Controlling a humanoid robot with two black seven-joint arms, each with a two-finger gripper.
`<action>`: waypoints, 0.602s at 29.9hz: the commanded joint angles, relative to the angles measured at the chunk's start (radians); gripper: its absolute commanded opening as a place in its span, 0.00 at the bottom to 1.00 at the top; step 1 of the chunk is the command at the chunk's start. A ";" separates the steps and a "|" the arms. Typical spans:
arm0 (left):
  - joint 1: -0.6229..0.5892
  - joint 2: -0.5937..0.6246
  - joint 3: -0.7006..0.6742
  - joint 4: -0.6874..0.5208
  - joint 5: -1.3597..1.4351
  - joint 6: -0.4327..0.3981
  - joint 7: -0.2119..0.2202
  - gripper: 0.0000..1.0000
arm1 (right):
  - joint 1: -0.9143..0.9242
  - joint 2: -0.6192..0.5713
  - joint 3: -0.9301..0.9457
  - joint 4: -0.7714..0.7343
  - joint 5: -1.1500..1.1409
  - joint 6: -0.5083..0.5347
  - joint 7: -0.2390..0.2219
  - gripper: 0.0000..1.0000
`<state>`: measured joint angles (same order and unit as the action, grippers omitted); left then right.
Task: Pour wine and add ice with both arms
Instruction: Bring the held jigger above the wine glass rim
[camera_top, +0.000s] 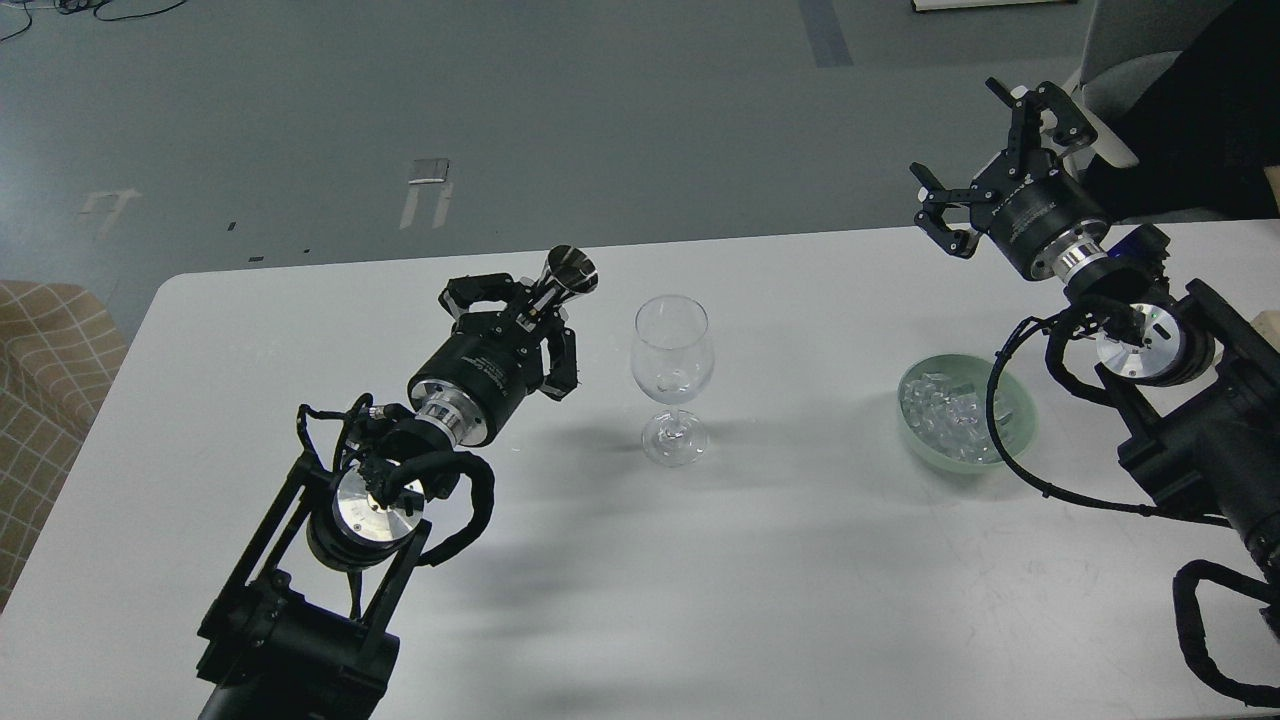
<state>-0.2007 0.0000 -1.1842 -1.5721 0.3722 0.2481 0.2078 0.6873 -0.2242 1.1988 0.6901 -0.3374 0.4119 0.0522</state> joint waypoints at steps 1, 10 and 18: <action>0.000 0.000 0.006 -0.008 0.011 0.005 0.004 0.00 | 0.001 0.000 0.001 0.000 0.000 -0.001 0.000 1.00; -0.003 0.000 0.049 -0.008 0.109 0.004 0.042 0.01 | 0.000 0.003 0.001 0.000 0.000 -0.001 0.000 1.00; -0.032 0.000 0.051 -0.008 0.131 0.005 0.056 0.01 | 0.001 0.005 0.001 0.000 0.000 0.001 0.000 1.00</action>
<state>-0.2202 0.0001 -1.1345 -1.5811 0.4990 0.2529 0.2629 0.6884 -0.2209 1.1996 0.6891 -0.3374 0.4107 0.0522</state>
